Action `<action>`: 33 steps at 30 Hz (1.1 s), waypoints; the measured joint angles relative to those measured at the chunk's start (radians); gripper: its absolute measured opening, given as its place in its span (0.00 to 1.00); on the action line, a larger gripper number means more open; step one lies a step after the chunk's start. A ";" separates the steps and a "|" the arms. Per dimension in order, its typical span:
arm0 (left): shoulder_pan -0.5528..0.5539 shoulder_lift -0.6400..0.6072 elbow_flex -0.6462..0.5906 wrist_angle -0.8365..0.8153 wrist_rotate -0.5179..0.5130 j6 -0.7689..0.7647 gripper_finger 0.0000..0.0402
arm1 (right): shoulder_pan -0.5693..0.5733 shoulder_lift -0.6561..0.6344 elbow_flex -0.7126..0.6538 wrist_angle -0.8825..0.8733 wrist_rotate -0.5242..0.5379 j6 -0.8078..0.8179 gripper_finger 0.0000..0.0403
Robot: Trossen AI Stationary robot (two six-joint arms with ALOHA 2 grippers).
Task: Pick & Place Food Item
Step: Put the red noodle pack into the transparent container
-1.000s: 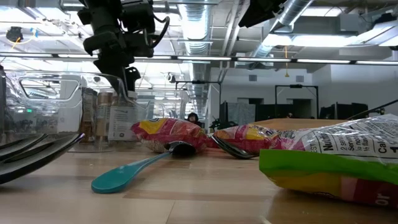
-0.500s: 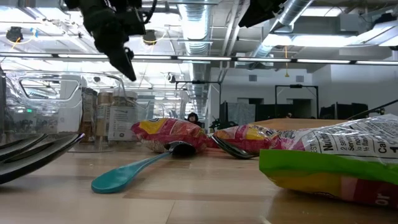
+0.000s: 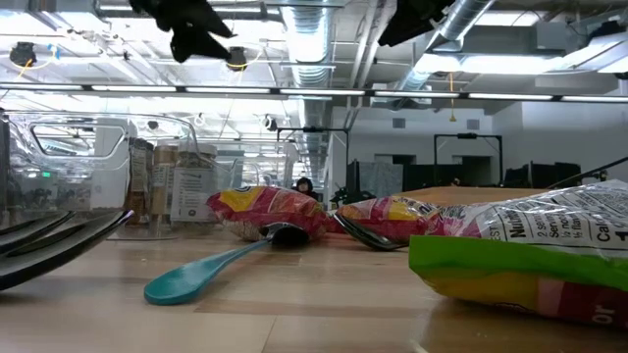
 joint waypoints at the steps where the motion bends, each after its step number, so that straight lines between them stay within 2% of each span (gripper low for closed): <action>1: 0.000 -0.011 0.000 0.011 0.000 -0.006 0.55 | 0.005 0.000 0.000 -0.014 -0.002 0.000 0.61; 5: -0.002 -0.048 0.000 0.065 0.000 -0.022 0.52 | 0.026 -0.001 0.000 -0.094 -0.023 0.008 0.61; 12: -0.002 -0.062 0.000 0.097 0.000 -0.034 0.51 | 0.058 -0.031 0.001 -0.254 -0.181 0.142 0.61; 19: 0.001 -0.049 0.000 0.109 0.001 -0.032 0.52 | 0.071 -0.065 0.000 -0.362 -0.186 0.217 0.61; 33: 0.002 -0.036 0.001 0.110 0.001 -0.031 0.51 | 0.070 -0.069 0.000 -0.359 -0.183 0.220 0.61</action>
